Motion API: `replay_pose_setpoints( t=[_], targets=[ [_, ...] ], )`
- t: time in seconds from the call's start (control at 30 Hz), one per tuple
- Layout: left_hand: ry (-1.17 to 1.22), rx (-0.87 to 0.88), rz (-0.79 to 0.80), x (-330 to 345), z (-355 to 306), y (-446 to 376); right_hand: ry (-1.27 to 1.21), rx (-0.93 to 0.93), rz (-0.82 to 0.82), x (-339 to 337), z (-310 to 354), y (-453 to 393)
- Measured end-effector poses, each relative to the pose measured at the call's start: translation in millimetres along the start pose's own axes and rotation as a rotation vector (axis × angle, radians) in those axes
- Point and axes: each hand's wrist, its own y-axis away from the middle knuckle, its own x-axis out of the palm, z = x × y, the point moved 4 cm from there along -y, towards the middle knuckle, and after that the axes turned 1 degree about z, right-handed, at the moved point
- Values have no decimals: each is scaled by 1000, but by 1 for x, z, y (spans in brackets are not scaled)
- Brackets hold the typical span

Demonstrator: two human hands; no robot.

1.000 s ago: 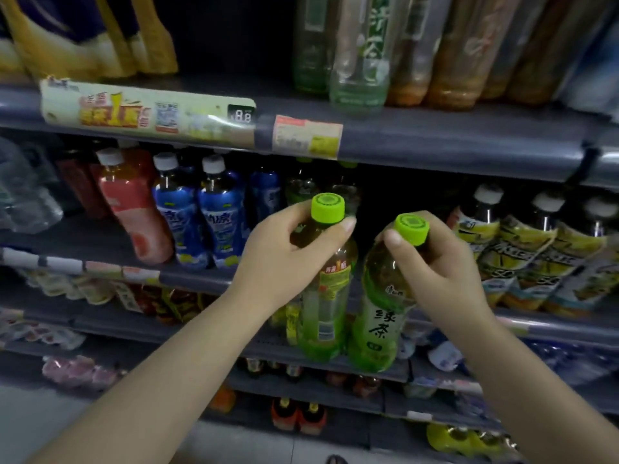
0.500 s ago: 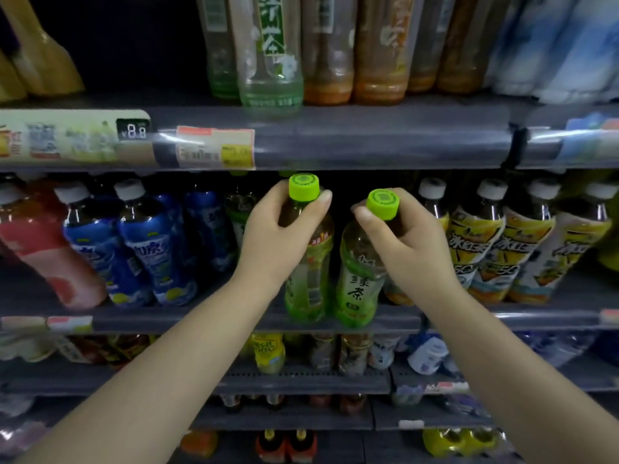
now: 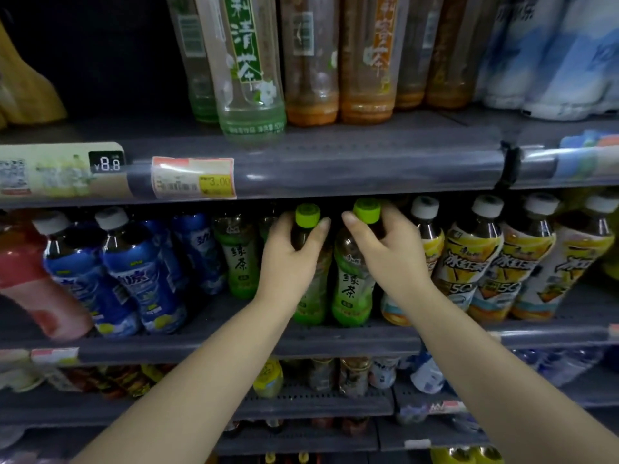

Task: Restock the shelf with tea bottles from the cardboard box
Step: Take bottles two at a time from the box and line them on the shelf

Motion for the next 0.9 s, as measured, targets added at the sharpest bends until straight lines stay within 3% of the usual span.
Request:
replay_pose_setpoints(
  t=[0.1, 0.27, 0.5, 0.67, 0.8, 0.9],
  targets=[
    [-103, -33, 130, -3, 1, -5, 37, -10, 35, 5, -7, 0],
    [-462, 80, 330, -17, -3, -8, 96, 36, 100, 7, -7, -2],
    [-614, 211, 128, -25, -5, -12, 376, 30, 162, 5, 6, -15],
    [-775, 254, 142, -21, 3, -14, 411, 51, 100, 8, 9, -12],
    [-535, 132, 76, -28, 11, -4, 345, 80, -12, 15, 3, 2],
    [-491, 89, -2, -29, 16, 6, 270, 119, -57, 20, -3, 13]
  ],
)
